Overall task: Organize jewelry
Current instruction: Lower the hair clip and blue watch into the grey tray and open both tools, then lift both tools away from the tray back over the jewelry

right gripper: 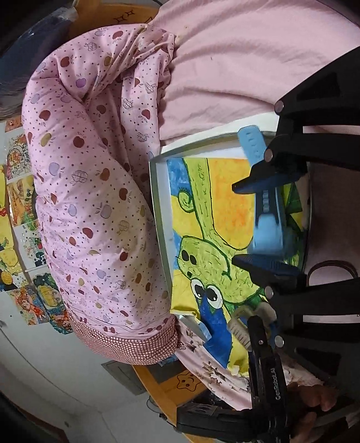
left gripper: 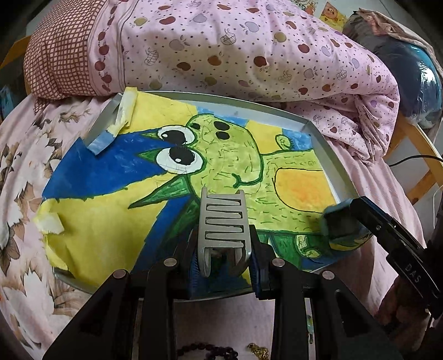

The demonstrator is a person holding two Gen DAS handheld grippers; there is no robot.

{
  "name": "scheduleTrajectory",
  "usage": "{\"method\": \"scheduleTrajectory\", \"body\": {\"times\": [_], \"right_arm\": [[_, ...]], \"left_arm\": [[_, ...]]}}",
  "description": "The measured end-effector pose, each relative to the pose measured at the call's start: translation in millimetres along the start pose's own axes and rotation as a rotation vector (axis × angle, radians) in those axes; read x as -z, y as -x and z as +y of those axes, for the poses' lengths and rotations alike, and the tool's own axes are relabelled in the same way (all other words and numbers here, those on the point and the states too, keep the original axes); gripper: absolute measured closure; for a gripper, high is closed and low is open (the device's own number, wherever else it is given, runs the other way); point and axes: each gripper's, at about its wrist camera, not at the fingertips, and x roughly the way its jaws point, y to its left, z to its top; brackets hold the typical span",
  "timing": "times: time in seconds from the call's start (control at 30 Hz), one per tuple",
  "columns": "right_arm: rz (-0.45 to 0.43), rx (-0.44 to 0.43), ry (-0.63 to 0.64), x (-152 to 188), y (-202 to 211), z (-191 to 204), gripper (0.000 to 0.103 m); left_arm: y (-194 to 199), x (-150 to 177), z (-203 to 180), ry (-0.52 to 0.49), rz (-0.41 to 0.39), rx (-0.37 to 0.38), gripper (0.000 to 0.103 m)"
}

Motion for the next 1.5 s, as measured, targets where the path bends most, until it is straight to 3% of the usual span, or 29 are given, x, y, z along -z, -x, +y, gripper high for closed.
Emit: {"method": "scheduleTrajectory", "body": {"times": [0.03, 0.1, 0.17, 0.33, 0.5, 0.57, 0.7, 1.1, 1.3, 1.5], "right_arm": [[-0.002, 0.004, -0.001, -0.9, 1.5, -0.6, 0.057], [-0.010, 0.018, -0.003, -3.1, 5.5, -0.8, 0.054], [-0.031, 0.032, -0.007, -5.8, 13.2, -1.3, 0.042], [-0.105, 0.051, -0.015, -13.9, 40.4, 1.0, 0.024], [-0.196, 0.063, -0.008, -18.8, 73.6, 12.1, 0.009], [-0.230, 0.062, -0.005, -19.6, 88.6, 18.6, 0.002], [-0.285, 0.072, 0.012, -16.4, 118.8, 32.1, 0.000], [-0.369, 0.129, 0.055, 15.3, 201.5, 75.1, 0.000], [-0.305, 0.144, 0.043, 38.5, 225.2, 85.3, 0.000], [-0.200, 0.154, 0.015, 58.6, 229.3, 93.7, 0.000]], "left_arm": [[0.3, 0.4, 0.5, 0.003, 0.001, 0.001, 0.074], [3.3, 0.2, 0.8, 0.012, -0.006, -0.002, 0.057], [13.1, 0.8, 3.0, 0.036, -0.041, -0.001, 0.047], [36.4, -0.4, 4.0, 0.076, -0.100, 0.005, 0.036], [74.4, 1.4, 1.0, 0.083, -0.207, -0.007, 0.011], [92.3, 4.7, -1.5, 0.078, -0.254, -0.008, 0.007], [119.9, 11.9, -6.5, 0.049, -0.315, -0.015, 0.002], [197.3, 58.7, -9.7, -0.031, -0.456, -0.025, 0.002], [219.3, 88.4, -4.7, -0.067, -0.467, -0.026, 0.002], [223.6, 118.7, 1.6, -0.085, -0.410, -0.009, 0.002]]}}
